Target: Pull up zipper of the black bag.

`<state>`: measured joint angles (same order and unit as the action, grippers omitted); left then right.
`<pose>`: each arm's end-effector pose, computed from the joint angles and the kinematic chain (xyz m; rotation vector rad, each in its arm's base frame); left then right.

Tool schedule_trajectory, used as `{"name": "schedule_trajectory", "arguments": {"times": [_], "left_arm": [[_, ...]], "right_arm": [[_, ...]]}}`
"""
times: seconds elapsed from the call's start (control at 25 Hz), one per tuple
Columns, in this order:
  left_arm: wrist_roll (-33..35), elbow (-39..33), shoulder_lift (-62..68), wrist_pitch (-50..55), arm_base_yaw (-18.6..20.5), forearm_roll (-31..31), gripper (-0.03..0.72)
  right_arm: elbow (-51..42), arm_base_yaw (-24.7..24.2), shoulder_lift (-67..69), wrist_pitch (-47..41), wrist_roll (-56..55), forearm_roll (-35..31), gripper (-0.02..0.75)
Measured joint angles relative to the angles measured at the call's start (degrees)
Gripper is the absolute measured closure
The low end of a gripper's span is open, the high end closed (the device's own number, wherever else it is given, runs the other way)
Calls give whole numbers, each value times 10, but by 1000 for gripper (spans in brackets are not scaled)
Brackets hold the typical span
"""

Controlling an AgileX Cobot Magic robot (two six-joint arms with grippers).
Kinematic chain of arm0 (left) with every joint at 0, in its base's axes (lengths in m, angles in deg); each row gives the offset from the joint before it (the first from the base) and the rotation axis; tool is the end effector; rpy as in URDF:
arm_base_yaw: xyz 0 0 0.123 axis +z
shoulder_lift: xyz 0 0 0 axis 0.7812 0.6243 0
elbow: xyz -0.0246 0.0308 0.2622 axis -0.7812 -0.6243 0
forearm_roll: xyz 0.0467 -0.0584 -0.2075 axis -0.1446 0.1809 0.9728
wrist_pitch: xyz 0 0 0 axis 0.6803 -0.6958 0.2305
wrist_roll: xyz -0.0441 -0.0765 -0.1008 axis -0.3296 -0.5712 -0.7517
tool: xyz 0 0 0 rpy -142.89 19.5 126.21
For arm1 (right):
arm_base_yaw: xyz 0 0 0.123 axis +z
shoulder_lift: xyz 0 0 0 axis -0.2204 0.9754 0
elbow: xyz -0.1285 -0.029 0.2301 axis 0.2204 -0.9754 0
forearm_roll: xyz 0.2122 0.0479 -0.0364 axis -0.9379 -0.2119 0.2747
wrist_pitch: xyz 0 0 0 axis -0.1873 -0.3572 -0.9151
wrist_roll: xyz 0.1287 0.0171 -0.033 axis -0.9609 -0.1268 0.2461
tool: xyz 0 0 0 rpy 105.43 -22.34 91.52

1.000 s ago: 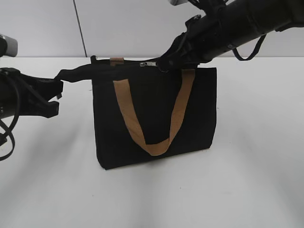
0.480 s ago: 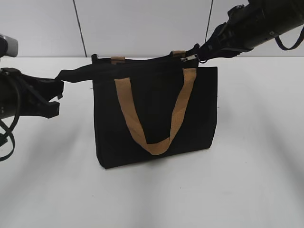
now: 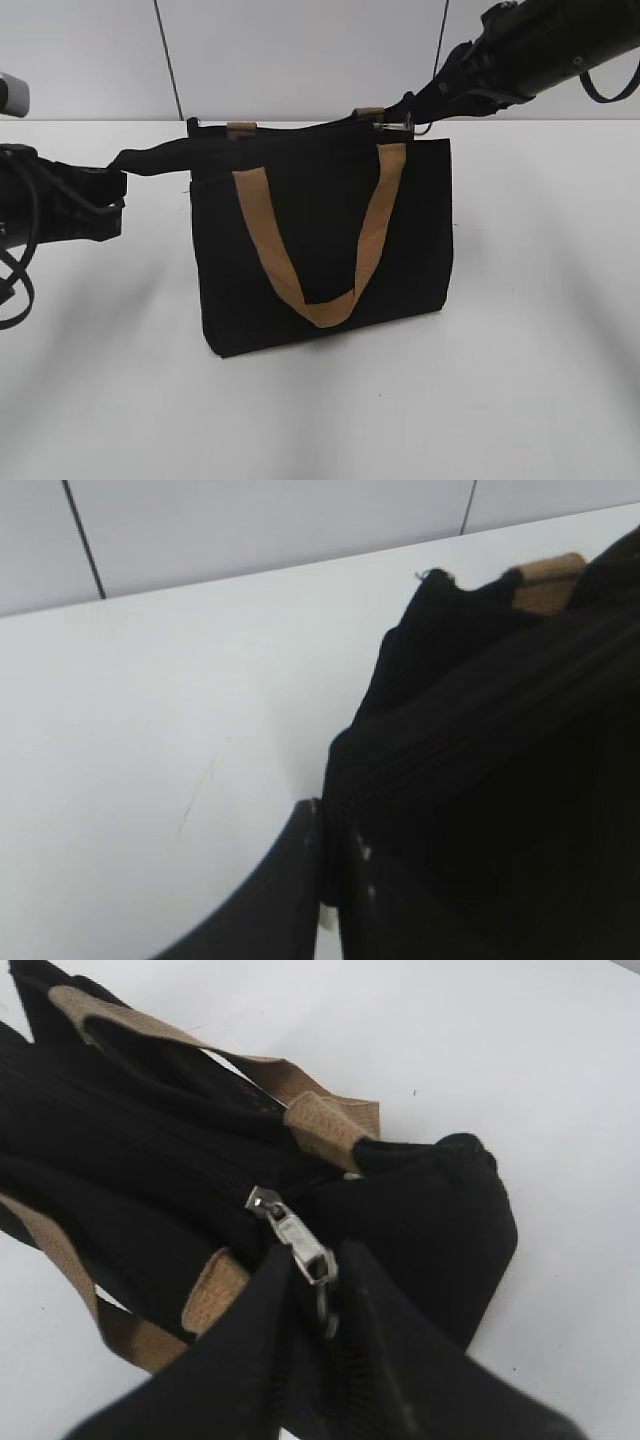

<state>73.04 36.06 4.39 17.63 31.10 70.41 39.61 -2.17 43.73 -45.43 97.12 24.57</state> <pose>0.2534 -0.1056 0.1935 0.5133 1.9478 -0.2422 0.3367 0.1276 0.2385 -0.7355 2.2593 0.5653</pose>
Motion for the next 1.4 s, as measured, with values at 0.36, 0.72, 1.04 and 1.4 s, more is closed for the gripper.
{"name": "schedule_trajectory", "arguments": {"times": [0.36,0.72,1.04,1.4], "left_arm": [[-23,3,-45,141,-8,72,214],[-28,91,-135,442,-26,179,169],[1,103,-246,610,-27,182,169],[13,104,-443,740,-27,182,169]], "right_arm": [[0,0,-11,-115,-50,-6,266],[0,16,-50,-171,-107,44,254],[0,69,-123,-226,-167,100,254],[-36,78,-266,-228,-288,210,254]]}}
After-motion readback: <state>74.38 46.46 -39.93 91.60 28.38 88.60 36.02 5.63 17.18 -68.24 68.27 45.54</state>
